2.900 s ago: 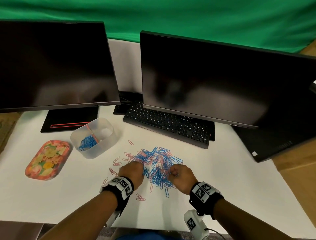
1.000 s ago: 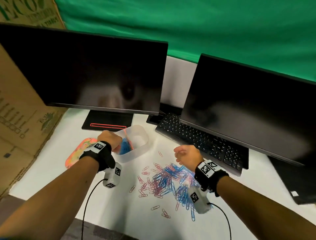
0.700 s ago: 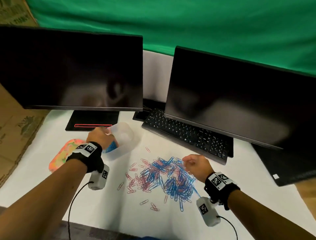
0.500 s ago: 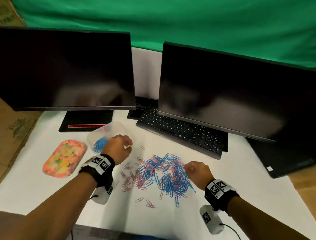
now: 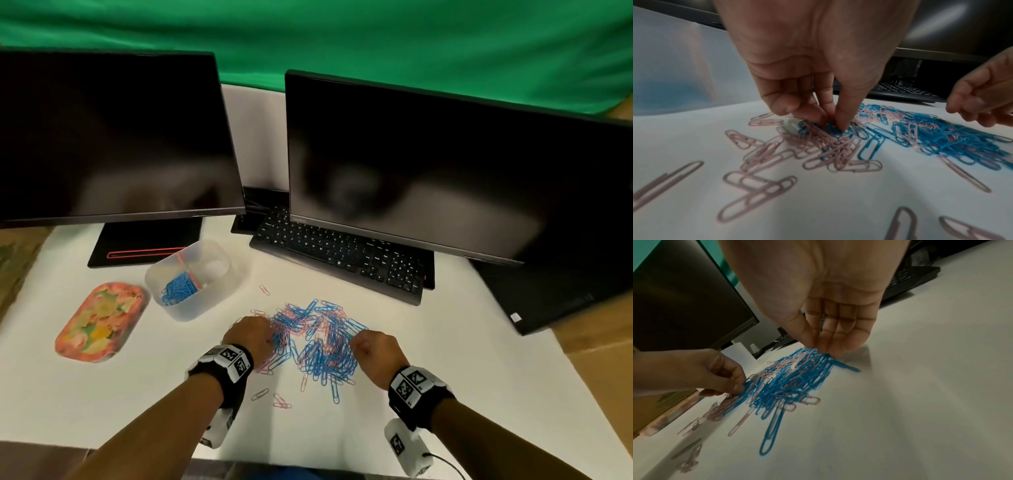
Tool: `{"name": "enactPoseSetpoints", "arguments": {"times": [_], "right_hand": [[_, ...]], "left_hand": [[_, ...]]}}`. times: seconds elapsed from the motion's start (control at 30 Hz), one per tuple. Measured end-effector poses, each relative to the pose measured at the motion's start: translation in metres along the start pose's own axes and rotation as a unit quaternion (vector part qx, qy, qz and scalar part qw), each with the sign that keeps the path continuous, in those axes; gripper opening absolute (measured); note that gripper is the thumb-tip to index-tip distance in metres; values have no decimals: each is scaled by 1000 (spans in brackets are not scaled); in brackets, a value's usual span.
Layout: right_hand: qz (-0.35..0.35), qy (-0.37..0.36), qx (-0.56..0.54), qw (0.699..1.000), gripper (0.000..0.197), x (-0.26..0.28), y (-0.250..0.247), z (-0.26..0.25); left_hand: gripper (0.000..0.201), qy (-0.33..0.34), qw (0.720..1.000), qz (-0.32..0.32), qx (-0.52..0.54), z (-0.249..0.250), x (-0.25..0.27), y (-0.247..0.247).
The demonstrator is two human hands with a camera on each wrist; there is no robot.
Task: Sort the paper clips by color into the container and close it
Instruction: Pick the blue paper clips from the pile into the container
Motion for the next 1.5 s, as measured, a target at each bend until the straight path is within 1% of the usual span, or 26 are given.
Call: {"name": "enactPoseSetpoints", "arguments": {"times": [0.1,0.13,0.17,0.27,0.33,0.43,0.47,0.53,0.57,0.6,0.63,0.7,0.73,0.8,0.87,0.9,0.93,1.0,1.03,1.07,1.17,1.23,1.33,1.4,1.5], "right_hand": [[-10,-3,18,1000,23,-17,-1,-8],[-15,-10,34,999,23,-25,-2,-15],[-19,-23,55,998,24,-33,-2,-21],[-41,-63,116,990,29,-60,1,-44],[-61,-85,156,982,35,-77,6,-56],[-89,-113,220,965,51,-97,14,-67],[-99,-125,242,957,55,-102,17,-70],[-118,-148,296,936,54,-106,23,-72],[-121,-160,322,925,51,-107,25,-72],[-121,-168,339,918,46,-108,27,-71],[-119,-173,348,914,42,-109,29,-71],[-114,-177,353,912,34,-110,30,-69],[-113,-180,355,911,29,-110,29,-68],[-114,-182,362,907,23,-110,27,-67],[-118,-181,361,907,21,-109,25,-66],[-120,-180,360,908,21,-108,24,-66],[-121,-179,357,909,21,-108,23,-66],[-127,-177,350,911,22,-106,21,-66],[-131,-173,344,913,22,-105,20,-66],[-135,-173,337,916,22,-104,20,-66],[-138,-170,292,931,19,-96,15,-70],[-129,-165,240,948,12,-92,9,-70],[-93,-150,160,971,1,-87,-3,-71],[-68,-129,100,984,8,-86,-8,-71],[-36,-90,-5,995,17,-85,-14,-72]], "left_hand": [[11,5,1000,6,28,2,6,-2],[8,6,999,9,44,1,7,-3],[8,6,998,9,64,1,9,-5],[27,13,990,12,143,-4,14,-10],[31,10,981,21,195,-10,16,-14],[28,-10,968,23,248,-23,18,-23],[31,-17,964,18,264,-29,18,-25],[44,-28,956,-3,291,-39,16,-26],[46,-36,951,-15,305,-43,15,-25],[43,-48,943,-26,329,-47,14,-24],[39,-65,928,-36,366,-50,12,-24],[27,-94,887,-53,450,-53,9,-22],[22,-103,871,-57,477,-54,8,-22],[17,-117,852,-63,507,-53,6,-22],[14,-128,846,-64,514,-53,2,-19],[14,-130,852,-61,503,-52,0,-18],[14,-126,867,-53,479,-52,-2,-17],[16,-96,917,-19,387,-47,-5,-17],[17,-80,938,-4,339,-44,-6,-17],[16,-67,952,5,297,-40,-5,-16],[7,-42,978,6,204,-32,-7,-11],[10,-34,989,7,145,-30,-9,-8],[12,-37,992,9,119,-29,-7,-8],[13,-38,990,10,133,-31,-6,-10],[20,-38,981,24,188,-34,-8,-14]]}}
Point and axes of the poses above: each hand's wrist, its own x-axis away from the middle knuckle, its own y-axis out of the palm, z = x × y, the point moved 3 cm from there along -x, towards the middle knuckle, and after that the axes turned 7 degrees about -y, right-handed, at the moved point
